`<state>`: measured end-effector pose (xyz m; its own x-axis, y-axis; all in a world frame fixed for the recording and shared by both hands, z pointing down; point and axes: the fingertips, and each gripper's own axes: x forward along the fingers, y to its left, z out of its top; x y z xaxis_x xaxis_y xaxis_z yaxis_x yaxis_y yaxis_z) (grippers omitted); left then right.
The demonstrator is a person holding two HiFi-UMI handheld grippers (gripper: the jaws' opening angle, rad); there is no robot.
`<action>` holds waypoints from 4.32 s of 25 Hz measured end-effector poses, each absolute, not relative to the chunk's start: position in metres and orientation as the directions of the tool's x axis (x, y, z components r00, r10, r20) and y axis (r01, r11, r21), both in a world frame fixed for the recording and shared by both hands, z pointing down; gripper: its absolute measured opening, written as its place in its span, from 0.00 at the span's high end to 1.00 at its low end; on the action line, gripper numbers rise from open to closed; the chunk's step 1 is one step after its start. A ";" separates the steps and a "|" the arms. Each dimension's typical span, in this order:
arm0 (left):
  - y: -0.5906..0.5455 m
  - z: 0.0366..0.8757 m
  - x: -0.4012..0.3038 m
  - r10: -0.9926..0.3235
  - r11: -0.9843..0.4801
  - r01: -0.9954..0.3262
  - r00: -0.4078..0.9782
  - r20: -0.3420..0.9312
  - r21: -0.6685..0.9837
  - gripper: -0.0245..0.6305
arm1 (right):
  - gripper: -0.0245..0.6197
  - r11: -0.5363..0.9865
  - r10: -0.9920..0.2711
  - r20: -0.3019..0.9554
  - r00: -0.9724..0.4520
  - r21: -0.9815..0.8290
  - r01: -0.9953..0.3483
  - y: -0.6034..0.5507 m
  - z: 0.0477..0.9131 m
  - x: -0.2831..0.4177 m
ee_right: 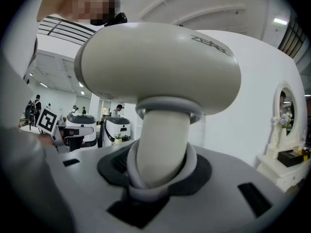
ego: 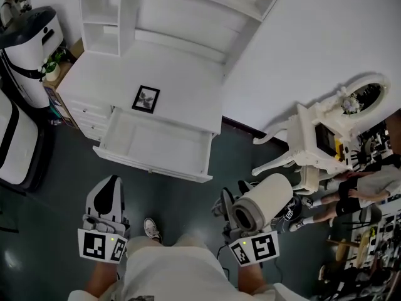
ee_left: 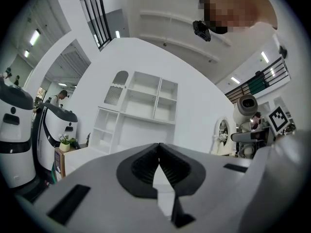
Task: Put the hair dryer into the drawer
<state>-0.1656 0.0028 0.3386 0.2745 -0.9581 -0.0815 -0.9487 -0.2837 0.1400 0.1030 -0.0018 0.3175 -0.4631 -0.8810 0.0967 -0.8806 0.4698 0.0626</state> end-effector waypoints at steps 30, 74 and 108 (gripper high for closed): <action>-0.048 0.340 -0.121 -0.997 -0.079 -0.993 0.078 -0.015 0.087 0.94 | 0.67 0.669 -0.736 0.207 -0.645 0.077 -0.739 -0.130 0.391 0.119; -0.018 0.418 -0.139 -0.925 0.304 -0.951 -0.279 0.258 0.063 0.94 | 0.68 0.926 -0.340 0.747 -0.571 0.159 -0.343 -0.274 0.748 0.013; 0.010 0.434 -0.154 -0.888 0.383 -0.921 -0.347 0.304 0.070 0.94 | 0.67 0.954 -0.254 0.885 -0.390 0.163 -0.252 -0.280 0.822 0.004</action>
